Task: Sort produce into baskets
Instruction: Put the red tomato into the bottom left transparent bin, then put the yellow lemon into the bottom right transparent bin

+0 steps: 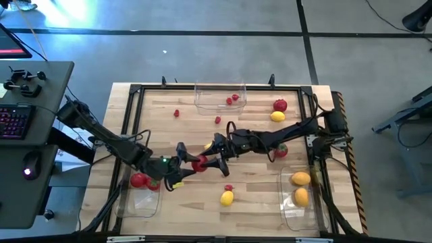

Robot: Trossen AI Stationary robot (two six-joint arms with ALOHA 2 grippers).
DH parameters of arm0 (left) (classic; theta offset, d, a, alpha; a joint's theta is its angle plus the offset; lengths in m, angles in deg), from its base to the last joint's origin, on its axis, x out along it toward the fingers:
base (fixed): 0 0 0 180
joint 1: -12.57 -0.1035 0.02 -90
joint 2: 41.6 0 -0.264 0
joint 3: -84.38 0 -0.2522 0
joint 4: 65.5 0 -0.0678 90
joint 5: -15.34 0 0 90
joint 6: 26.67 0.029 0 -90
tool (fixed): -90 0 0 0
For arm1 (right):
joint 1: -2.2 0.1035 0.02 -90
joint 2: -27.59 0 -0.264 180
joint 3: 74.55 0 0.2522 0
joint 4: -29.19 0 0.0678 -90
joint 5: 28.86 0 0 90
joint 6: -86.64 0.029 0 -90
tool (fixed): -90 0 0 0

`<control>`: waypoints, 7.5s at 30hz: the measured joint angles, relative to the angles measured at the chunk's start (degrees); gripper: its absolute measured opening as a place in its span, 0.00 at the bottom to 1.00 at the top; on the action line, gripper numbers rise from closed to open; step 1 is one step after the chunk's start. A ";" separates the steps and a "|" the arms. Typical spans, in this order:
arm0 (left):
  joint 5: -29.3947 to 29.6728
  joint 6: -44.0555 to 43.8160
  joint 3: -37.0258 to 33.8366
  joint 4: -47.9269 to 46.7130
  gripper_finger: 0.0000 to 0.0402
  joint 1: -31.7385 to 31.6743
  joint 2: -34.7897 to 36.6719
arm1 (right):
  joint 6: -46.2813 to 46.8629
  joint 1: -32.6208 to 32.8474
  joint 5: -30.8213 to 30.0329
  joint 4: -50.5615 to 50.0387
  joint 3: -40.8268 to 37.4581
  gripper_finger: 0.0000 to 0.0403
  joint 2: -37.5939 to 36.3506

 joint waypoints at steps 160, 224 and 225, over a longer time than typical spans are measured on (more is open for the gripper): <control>-47.59 -95.39 3.78 -54.02 0.53 18.57 0.87 | -17.49 1.18 -14.10 -24.17 0.06 0.00 -10.73; -48.88 -20.23 -10.16 19.52 0.01 -30.46 4.23 | -16.39 0.96 -27.71 -9.09 -26.53 0.00 -28.82; -48.88 -20.37 -11.54 20.96 0.01 -30.87 4.23 | -16.39 0.96 -28.04 -9.53 -27.27 0.00 -29.81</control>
